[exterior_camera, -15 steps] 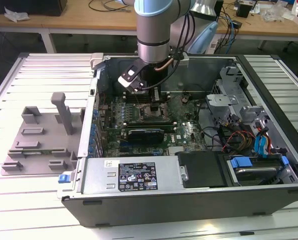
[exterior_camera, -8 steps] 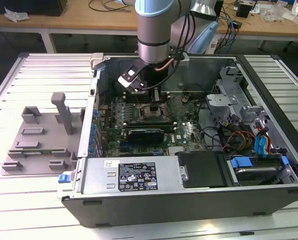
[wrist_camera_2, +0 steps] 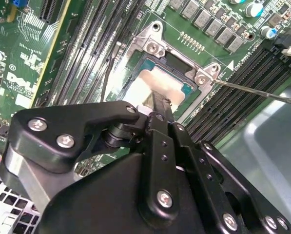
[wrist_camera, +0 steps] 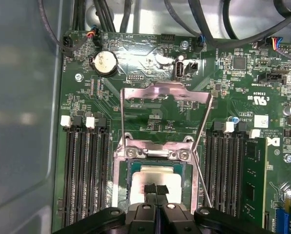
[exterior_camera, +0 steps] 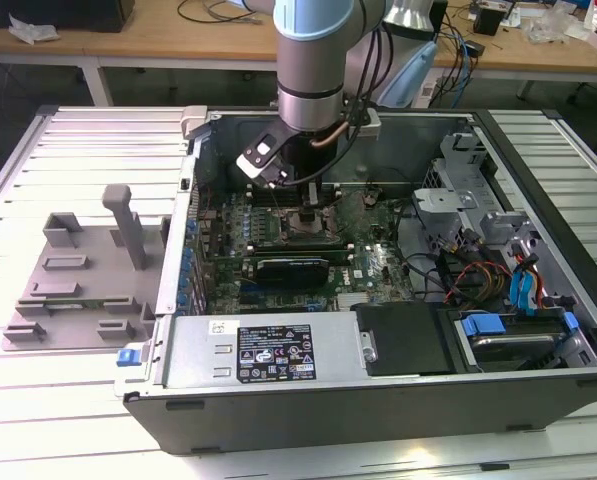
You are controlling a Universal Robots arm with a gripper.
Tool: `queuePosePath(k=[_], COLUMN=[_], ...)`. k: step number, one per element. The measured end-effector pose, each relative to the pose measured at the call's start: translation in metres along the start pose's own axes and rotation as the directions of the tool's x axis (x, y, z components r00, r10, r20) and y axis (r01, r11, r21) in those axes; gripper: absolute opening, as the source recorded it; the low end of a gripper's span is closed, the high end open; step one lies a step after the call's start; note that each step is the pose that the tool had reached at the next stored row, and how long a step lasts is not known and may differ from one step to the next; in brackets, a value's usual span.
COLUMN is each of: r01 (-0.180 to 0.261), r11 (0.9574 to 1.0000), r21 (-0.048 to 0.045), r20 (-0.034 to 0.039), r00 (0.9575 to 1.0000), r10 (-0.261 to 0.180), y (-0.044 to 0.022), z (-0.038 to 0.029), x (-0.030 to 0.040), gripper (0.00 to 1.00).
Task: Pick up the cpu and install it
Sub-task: 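Place the cpu into insertion slot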
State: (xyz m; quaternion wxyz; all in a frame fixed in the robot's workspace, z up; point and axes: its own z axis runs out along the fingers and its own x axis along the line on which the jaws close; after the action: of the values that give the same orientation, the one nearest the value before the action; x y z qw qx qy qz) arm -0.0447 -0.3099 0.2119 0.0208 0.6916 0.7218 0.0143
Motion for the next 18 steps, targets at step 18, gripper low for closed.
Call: queuePosePath(k=[18], r01=[-0.019], r11=[0.9998], r21=[0.0039], r20=[0.0009], r00=[0.9998], r10=[0.019], y=[-0.0008], z=[0.0107], x=[-0.0004], gripper=[0.11])
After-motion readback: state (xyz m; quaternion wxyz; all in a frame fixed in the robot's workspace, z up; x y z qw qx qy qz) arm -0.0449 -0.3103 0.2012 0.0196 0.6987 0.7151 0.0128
